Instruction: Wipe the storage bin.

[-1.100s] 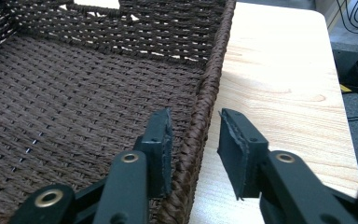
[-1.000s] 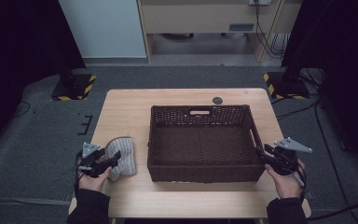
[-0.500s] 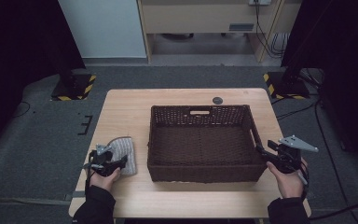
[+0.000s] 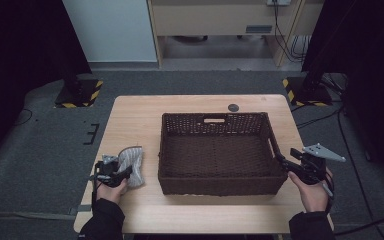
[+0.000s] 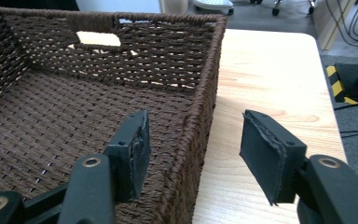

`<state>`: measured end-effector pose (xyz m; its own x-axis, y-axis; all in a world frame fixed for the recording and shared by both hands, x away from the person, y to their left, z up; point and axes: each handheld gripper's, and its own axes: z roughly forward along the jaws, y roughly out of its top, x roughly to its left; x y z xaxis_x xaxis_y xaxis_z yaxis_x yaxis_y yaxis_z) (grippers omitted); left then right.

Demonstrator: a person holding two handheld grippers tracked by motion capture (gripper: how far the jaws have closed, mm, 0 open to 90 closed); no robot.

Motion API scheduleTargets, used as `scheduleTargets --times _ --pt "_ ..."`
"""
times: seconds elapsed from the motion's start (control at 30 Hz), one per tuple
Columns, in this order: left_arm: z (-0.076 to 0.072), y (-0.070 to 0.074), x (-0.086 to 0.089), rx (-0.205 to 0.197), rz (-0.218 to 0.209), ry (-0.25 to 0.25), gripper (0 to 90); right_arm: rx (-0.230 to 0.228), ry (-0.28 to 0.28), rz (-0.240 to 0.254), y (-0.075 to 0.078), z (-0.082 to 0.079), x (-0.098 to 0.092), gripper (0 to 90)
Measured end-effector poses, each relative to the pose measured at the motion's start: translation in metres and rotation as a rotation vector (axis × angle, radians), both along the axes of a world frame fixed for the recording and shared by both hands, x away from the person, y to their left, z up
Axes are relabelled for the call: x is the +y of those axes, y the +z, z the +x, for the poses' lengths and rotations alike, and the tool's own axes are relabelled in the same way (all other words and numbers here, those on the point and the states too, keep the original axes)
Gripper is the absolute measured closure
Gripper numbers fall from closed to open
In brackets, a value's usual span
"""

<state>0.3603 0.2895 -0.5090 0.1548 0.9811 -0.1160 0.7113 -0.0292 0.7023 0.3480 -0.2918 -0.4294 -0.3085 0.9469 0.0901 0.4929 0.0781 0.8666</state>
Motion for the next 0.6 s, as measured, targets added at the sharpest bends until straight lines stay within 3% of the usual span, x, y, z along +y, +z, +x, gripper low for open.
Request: scheduleTargets --times 0.1,0.3,0.5,0.6 --pt "-0.004 0.011 0.001 -0.042 -0.047 0.001 64.4 0.007 0.006 -0.001 0.000 0.001 0.001 41.1" --pt "-0.011 0.038 -0.001 -0.163 -0.091 -0.009 64.2 0.008 -0.004 0.015 0.000 0.005 -0.002 38.1" --pt "-0.011 0.051 -0.008 -0.222 -0.099 -0.033 64.3 0.003 -0.001 0.025 0.001 0.009 0.000 36.8" --pt "-0.008 0.055 -0.011 -0.237 -0.105 -0.043 64.3 0.008 0.009 0.007 -0.001 0.011 0.004 36.5"
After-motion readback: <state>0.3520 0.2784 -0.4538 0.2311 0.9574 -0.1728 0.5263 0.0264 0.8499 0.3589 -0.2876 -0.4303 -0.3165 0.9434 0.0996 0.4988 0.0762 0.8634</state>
